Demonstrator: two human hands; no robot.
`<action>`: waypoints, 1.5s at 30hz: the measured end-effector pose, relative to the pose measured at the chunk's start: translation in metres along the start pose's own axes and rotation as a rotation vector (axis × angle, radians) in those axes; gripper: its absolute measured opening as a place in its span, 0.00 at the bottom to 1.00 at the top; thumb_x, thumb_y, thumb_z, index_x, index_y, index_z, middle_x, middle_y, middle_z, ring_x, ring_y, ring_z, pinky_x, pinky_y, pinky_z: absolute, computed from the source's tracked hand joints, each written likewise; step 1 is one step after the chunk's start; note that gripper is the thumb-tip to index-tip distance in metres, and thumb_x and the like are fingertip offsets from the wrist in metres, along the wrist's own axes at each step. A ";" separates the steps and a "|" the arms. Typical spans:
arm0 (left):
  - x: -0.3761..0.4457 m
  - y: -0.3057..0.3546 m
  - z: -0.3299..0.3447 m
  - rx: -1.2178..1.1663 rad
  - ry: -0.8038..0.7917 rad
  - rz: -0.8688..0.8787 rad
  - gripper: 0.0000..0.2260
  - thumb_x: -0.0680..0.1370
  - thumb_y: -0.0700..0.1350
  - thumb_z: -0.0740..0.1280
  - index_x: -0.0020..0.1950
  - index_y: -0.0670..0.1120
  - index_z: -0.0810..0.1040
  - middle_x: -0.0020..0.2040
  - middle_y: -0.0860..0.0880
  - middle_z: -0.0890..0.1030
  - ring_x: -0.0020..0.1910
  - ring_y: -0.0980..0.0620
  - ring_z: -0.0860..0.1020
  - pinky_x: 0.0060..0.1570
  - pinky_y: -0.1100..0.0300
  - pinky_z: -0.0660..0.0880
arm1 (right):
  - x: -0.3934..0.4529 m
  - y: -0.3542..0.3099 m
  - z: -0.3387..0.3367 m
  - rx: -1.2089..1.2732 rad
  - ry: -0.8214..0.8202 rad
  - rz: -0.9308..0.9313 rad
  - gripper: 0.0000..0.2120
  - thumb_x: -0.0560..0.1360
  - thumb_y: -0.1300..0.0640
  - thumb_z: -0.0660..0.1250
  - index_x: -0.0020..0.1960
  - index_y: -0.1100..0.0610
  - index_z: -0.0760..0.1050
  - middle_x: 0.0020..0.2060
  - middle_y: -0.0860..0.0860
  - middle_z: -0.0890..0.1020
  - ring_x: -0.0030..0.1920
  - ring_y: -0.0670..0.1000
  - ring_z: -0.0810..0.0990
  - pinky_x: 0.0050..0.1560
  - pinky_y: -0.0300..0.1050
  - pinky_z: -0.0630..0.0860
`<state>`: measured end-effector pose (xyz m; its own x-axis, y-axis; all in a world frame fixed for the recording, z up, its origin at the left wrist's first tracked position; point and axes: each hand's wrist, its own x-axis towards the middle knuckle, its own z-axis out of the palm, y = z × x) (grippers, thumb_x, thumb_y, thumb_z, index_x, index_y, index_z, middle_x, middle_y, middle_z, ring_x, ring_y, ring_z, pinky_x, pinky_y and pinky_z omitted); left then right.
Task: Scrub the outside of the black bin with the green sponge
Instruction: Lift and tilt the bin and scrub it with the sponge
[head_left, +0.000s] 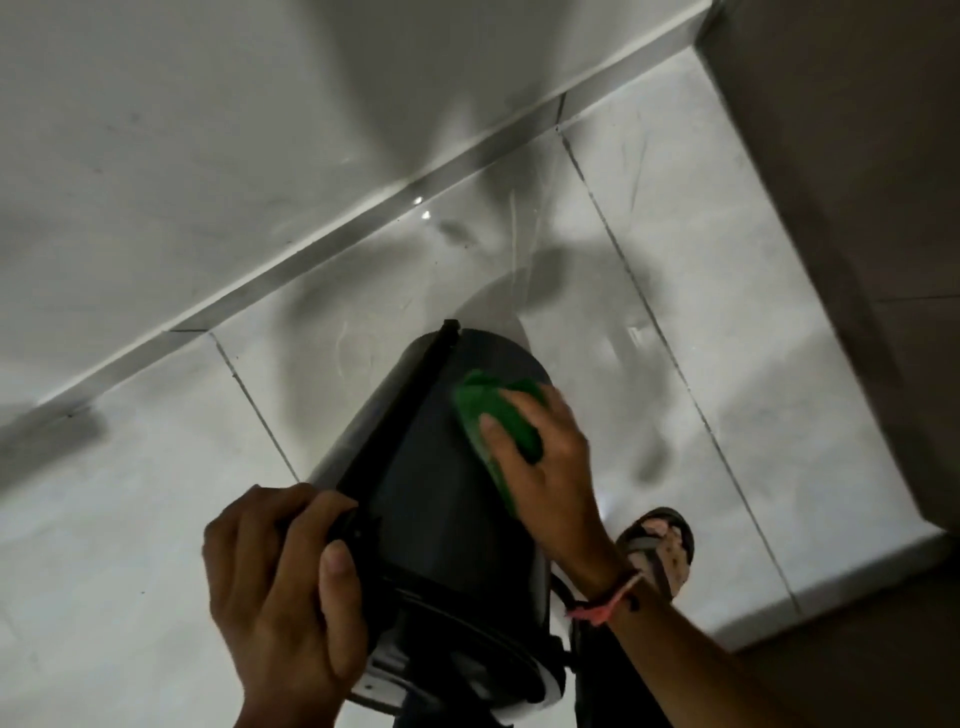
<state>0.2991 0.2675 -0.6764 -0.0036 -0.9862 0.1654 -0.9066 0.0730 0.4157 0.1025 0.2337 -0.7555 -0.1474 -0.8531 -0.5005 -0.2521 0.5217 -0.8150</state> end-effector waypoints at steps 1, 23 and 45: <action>-0.002 0.003 0.002 0.007 -0.002 0.025 0.23 0.87 0.47 0.54 0.48 0.37 0.84 0.47 0.38 0.82 0.51 0.38 0.75 0.66 0.57 0.68 | 0.005 0.016 -0.005 -0.016 0.094 0.154 0.20 0.80 0.46 0.66 0.66 0.58 0.79 0.63 0.53 0.78 0.61 0.52 0.79 0.61 0.42 0.79; -0.018 0.052 -0.007 -0.426 -0.120 0.140 0.18 0.89 0.46 0.55 0.58 0.40 0.83 0.56 0.45 0.84 0.66 0.57 0.79 0.72 0.60 0.74 | -0.009 -0.012 -0.059 0.112 0.294 0.104 0.14 0.75 0.50 0.71 0.57 0.55 0.82 0.56 0.52 0.84 0.56 0.47 0.84 0.54 0.28 0.76; -0.016 0.040 0.001 -0.305 -0.175 -0.766 0.36 0.80 0.66 0.48 0.85 0.50 0.63 0.87 0.49 0.61 0.87 0.53 0.55 0.88 0.49 0.53 | -0.078 -0.037 0.008 -0.108 -0.204 -0.270 0.17 0.81 0.44 0.64 0.67 0.45 0.79 0.68 0.42 0.76 0.71 0.43 0.71 0.74 0.40 0.65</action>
<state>0.2630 0.2864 -0.6631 0.4777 -0.7864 -0.3917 -0.5313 -0.6137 0.5841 0.1305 0.2807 -0.6885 0.1292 -0.9357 -0.3282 -0.3570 0.2648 -0.8958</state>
